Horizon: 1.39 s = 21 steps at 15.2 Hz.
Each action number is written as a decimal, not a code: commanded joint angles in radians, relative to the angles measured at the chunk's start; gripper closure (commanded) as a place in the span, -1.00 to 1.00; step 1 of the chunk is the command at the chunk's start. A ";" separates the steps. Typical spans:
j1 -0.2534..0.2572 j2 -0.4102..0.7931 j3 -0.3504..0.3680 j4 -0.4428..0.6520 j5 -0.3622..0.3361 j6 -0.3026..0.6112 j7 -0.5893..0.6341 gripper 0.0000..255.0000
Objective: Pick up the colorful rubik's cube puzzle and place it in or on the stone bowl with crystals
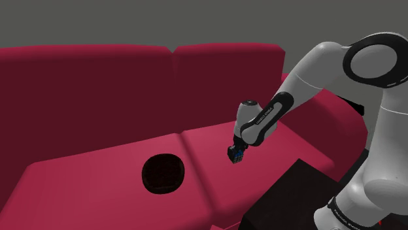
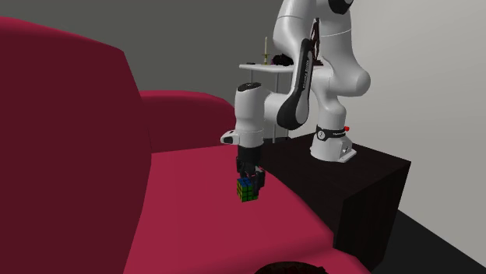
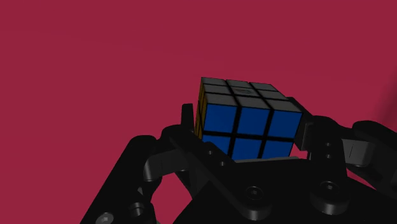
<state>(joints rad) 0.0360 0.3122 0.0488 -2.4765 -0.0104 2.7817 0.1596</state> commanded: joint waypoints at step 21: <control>-0.008 -0.299 0.011 0.001 0.027 -0.301 -0.018 1.00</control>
<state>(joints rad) 0.0274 0.0212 0.0589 -2.4831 0.0165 2.4978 0.1404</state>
